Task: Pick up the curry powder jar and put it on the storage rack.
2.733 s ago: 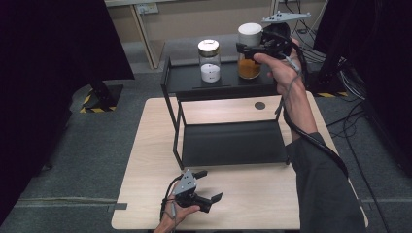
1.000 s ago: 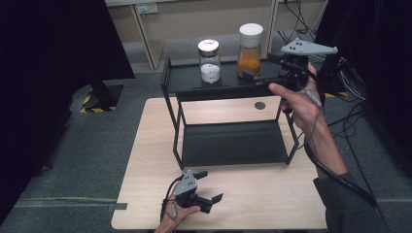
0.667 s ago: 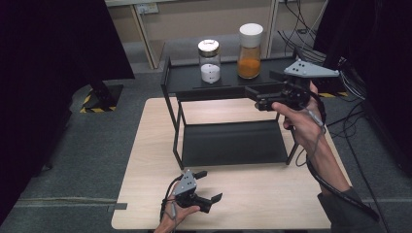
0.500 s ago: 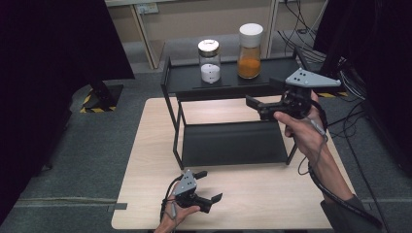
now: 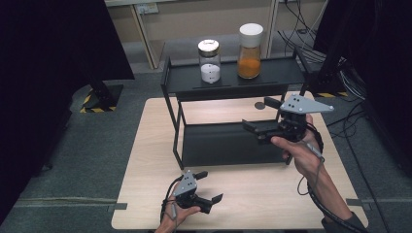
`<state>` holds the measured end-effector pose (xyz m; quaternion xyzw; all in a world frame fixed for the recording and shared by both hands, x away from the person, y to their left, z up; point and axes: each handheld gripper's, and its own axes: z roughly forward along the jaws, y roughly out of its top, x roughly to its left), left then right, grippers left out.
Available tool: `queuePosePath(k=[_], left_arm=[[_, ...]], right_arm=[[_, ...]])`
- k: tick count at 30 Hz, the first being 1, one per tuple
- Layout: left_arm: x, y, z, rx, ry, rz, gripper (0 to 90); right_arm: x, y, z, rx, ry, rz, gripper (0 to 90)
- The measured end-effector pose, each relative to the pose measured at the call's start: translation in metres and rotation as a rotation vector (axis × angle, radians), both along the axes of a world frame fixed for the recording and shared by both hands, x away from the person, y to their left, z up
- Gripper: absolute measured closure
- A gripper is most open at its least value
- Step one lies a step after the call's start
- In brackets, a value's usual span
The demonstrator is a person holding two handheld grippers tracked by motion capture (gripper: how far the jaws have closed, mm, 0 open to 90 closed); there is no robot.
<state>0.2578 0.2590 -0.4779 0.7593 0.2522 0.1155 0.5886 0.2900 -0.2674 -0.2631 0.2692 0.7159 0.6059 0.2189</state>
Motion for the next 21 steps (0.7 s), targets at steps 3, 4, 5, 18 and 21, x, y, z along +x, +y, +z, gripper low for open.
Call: queuePosePath(k=[3,4,5,18,21], left_arm=[[0.000,0.000,0.000,-0.001,0.000,0.001,2.1],[0.000,0.000,0.000,-0.001,0.001,0.002,2.1],[0.000,0.000,0.000,-0.001,0.001,0.002,2.1],[0.000,0.001,0.000,-0.003,-0.001,0.007,2.2],[-0.001,0.001,0.000,-0.003,-0.002,0.008,2.1]], right_arm=[[-0.003,0.000,-0.008,0.000,0.000,0.008,0.3],[-0.004,0.000,-0.010,-0.002,-0.002,0.008,0.3],[-0.006,0.000,-0.013,0.000,-0.001,0.006,0.3],[-0.011,-0.011,-0.048,0.035,0.031,0.009,0.3],[-0.012,-0.012,-0.058,0.032,0.041,0.006,0.3]])
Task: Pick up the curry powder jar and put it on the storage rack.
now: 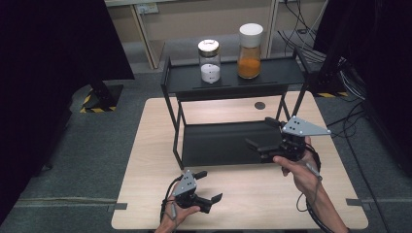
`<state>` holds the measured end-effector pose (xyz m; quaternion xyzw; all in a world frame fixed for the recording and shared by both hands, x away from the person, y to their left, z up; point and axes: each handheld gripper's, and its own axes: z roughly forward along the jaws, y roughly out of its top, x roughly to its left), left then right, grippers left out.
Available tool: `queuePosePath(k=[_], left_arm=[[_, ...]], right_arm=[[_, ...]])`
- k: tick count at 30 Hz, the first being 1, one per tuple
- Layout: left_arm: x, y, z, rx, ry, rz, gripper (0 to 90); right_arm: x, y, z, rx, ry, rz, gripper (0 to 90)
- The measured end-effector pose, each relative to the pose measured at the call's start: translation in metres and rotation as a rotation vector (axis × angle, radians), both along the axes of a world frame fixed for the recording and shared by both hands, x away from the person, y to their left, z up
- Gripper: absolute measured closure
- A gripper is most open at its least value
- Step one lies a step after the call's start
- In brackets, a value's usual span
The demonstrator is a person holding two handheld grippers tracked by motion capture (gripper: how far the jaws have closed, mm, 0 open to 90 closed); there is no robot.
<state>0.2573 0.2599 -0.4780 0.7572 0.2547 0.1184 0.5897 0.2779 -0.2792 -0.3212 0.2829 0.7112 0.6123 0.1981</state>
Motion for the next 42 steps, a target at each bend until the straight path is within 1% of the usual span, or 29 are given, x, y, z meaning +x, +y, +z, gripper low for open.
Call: queuePosePath(k=[5,8,16,22,26,31,33,36,42], left_arm=[[0.000,0.000,0.000,0.002,0.000,0.002,2.2],[0.000,0.000,0.000,0.001,0.001,0.004,2.1],[0.000,0.000,0.000,0.002,0.000,0.005,2.1],[0.000,0.000,0.000,0.001,0.001,0.008,2.1],[0.000,0.000,0.000,0.001,0.000,0.008,2.1],[0.000,0.001,0.000,-0.001,0.000,0.009,2.1],[0.000,0.001,0.000,-0.001,-0.001,0.009,2.1],[0.000,0.001,0.000,-0.002,-0.001,0.009,2.2],[-0.001,0.003,0.001,-0.005,-0.007,0.013,2.1]], right_arm=[[0.000,-0.004,-0.022,0.012,0.016,0.006,0.3],[-0.002,-0.005,-0.033,0.009,0.024,0.007,0.3],[-0.011,-0.006,-0.053,-0.013,0.038,0.005,0.3],[-0.016,-0.007,-0.072,-0.001,0.072,0.021,0.3],[-0.018,-0.008,-0.082,-0.001,0.097,0.031,0.3],[-0.021,-0.008,-0.093,-0.001,0.112,0.035,0.3],[-0.023,-0.008,-0.097,-0.006,0.114,0.031,0.3],[-0.024,-0.009,-0.104,0.000,0.122,0.033,0.3],[-0.030,-0.010,-0.114,-0.020,0.115,0.037,0.3]])
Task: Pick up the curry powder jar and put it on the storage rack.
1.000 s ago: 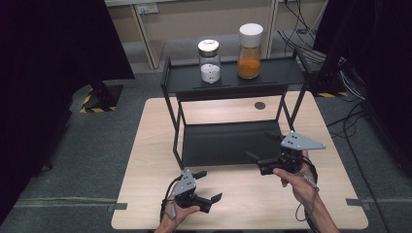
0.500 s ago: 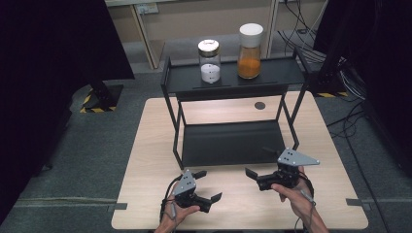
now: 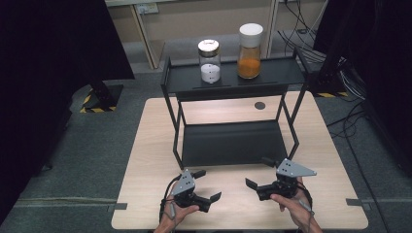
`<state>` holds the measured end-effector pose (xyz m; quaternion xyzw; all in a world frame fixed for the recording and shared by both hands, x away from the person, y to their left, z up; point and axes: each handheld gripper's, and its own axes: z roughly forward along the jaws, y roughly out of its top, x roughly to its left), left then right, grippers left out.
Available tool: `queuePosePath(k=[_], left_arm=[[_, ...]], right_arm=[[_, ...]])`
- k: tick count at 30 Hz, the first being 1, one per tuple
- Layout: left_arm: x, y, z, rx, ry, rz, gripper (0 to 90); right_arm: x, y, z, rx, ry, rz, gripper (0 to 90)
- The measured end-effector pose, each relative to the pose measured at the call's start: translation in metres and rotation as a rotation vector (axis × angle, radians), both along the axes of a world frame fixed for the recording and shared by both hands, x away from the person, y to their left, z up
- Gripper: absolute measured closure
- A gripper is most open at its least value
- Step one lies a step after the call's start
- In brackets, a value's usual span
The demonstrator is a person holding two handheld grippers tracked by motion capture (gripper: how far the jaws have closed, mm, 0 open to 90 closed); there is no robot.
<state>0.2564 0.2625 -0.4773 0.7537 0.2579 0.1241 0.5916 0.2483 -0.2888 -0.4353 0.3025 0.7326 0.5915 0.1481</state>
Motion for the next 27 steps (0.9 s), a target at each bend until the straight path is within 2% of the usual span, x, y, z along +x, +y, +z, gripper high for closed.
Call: queuePosePath(k=[7,12,27], left_arm=[[0.000,0.000,0.000,-0.002,0.000,0.002,2.1],[0.000,0.000,0.000,-0.002,0.000,0.003,2.1],[0.002,0.000,-0.001,-0.006,0.014,0.010,2.1]], right_arm=[[-0.002,-0.004,-0.010,0.011,-0.001,0.006,0.3],[-0.005,-0.007,-0.017,0.035,-0.014,0.002,0.3],[-0.002,-0.010,-0.023,0.040,0.012,-0.001,0.3]])
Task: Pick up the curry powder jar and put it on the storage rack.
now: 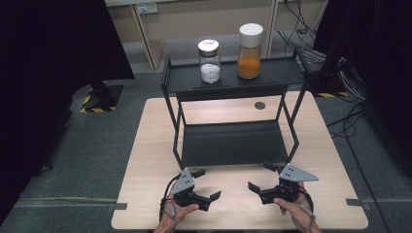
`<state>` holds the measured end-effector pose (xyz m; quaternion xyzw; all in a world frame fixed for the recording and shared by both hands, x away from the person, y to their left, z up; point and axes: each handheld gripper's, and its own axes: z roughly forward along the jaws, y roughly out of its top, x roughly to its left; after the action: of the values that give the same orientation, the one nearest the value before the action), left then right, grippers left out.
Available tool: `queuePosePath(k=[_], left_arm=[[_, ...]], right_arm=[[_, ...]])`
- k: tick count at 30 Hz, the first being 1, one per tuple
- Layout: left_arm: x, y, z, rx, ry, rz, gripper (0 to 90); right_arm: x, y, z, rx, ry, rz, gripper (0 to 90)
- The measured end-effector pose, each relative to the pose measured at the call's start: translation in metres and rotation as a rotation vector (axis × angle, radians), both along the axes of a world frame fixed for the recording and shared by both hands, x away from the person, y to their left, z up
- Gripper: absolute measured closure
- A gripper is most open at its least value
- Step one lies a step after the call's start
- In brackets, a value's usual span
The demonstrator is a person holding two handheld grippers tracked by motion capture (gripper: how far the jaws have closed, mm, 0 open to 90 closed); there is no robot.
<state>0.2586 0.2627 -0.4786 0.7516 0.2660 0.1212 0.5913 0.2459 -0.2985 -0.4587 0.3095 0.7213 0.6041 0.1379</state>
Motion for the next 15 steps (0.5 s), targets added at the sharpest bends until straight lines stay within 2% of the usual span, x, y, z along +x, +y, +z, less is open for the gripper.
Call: queuePosePath(k=[15], left_arm=[[-0.0026,0.0007,0.0008,0.001,-0.008,-0.003,2.1]], right_arm=[[0.0009,-0.0015,-0.0020,0.009,0.013,-0.005,0.3]])
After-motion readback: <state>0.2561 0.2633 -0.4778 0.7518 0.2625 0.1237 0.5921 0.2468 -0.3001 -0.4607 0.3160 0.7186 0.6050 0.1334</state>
